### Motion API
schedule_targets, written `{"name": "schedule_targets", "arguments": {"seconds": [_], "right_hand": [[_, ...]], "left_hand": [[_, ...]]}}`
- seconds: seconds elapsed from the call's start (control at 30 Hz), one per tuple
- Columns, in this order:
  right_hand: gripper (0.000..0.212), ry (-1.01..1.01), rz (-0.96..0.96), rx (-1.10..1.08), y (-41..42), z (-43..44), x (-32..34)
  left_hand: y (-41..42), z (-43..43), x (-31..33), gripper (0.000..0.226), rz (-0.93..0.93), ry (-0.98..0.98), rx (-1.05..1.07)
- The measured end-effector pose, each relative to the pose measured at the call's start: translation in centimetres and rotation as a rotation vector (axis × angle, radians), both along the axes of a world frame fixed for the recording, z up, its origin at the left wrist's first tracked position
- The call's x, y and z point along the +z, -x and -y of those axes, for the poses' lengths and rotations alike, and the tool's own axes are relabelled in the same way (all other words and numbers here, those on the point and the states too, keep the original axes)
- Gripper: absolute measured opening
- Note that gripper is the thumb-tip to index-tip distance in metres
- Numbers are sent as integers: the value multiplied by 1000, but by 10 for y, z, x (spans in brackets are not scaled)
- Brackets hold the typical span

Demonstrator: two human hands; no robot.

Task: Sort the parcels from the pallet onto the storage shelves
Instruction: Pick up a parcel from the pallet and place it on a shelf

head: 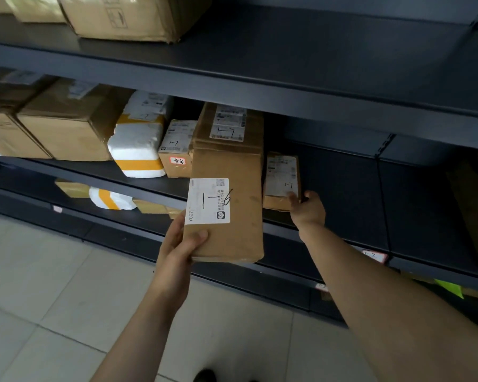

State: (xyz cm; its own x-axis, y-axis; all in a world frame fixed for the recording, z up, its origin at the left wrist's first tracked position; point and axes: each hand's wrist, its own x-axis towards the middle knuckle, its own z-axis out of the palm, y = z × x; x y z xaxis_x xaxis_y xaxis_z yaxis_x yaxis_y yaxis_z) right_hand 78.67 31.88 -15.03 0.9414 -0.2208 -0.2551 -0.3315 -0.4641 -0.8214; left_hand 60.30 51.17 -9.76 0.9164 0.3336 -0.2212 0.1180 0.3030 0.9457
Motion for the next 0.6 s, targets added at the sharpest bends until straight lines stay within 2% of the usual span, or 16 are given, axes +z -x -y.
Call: {"name": "schedule_targets", "arguments": {"seconds": [0.1,0.27,0.33,0.4,0.43,0.5,0.6], "right_hand": [[58,109,102,24,13,-2,7],[41,-2,312,171,62,-23,29],[39,-120,333,211,89,-33,49],[39,-378,284,246,127,-43,78],[44,-485,249,292,148,-47,92],[61,-577,237,411,186,-53,113],[82,-539,301,557,227,-59,138]], "left_hand": [[7,2,4,71,13,0,-4],[24,0,17,77,30,10,14],[37,-5,24,78,37,27,29],[54,-10,34,78,50,36,40],[63,-12,40,78,55,39,48],[84,-18,53,74,65,42,62],[111,-27,80,70,73,21,63]]}}
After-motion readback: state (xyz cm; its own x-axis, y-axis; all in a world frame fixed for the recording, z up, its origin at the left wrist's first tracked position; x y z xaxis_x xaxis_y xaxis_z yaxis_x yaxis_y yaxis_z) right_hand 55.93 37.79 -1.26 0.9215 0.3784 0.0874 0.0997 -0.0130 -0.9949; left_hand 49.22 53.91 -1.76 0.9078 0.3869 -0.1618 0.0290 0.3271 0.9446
